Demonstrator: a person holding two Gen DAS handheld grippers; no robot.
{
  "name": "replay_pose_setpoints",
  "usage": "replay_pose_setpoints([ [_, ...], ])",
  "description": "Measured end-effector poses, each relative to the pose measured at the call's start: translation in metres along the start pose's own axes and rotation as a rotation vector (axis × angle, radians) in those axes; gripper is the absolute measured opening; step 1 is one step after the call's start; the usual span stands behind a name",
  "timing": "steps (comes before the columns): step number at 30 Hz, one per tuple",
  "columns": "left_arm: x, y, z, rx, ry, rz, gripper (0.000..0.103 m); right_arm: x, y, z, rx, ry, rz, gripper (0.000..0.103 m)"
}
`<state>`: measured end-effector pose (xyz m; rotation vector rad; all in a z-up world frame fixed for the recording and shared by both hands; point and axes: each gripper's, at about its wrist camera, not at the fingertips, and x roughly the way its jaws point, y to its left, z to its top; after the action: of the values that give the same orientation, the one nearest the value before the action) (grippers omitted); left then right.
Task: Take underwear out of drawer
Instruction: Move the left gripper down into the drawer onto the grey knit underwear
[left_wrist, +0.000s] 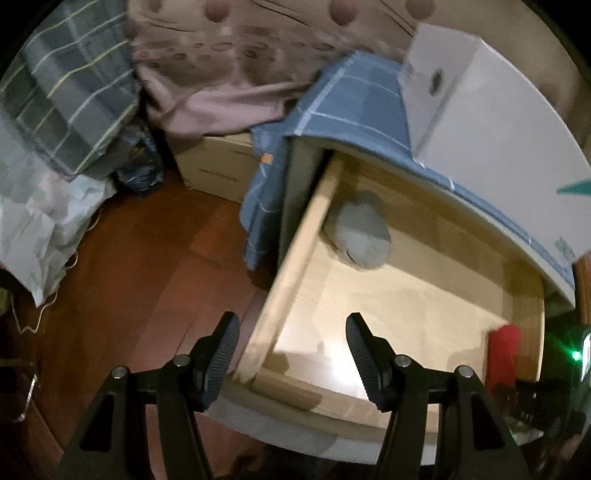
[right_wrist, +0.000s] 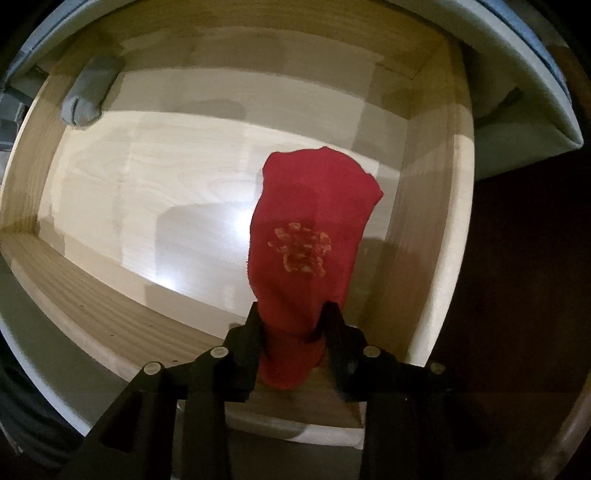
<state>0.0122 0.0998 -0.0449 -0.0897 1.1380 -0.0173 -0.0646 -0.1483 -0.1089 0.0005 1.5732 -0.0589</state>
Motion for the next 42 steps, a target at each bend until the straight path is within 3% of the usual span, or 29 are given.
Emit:
replay_pose_setpoints([
  [4, 0.004, -0.006, -0.002, 0.028, 0.020, -0.001, 0.061, -0.007, 0.004, -0.001, -0.012, -0.018, -0.022, 0.040],
  [9, 0.005, -0.007, -0.002, 0.032, 0.028, -0.022, 0.061, -0.013, 0.017, 0.000, -0.045, -0.060, -0.058, 0.057],
  [19, 0.009, -0.011, -0.001, 0.053, 0.047, -0.018, 0.061, -0.016, 0.009, 0.008, -0.069, -0.031, -0.083, 0.057],
  [25, 0.013, -0.019, -0.001, 0.104, 0.046, -0.015, 0.061, -0.014, 0.014, -0.003, -0.059, -0.021, -0.083, 0.041],
  [34, 0.024, -0.048, 0.000, 0.358, 0.074, 0.013, 0.061, -0.031, -0.015, -0.029, -0.020, -0.014, -0.041, 0.031],
  [42, 0.033, -0.079, -0.012, 0.752, -0.092, 0.172, 0.061, -0.037, -0.010, -0.044, -0.009, -0.034, -0.038, 0.031],
])
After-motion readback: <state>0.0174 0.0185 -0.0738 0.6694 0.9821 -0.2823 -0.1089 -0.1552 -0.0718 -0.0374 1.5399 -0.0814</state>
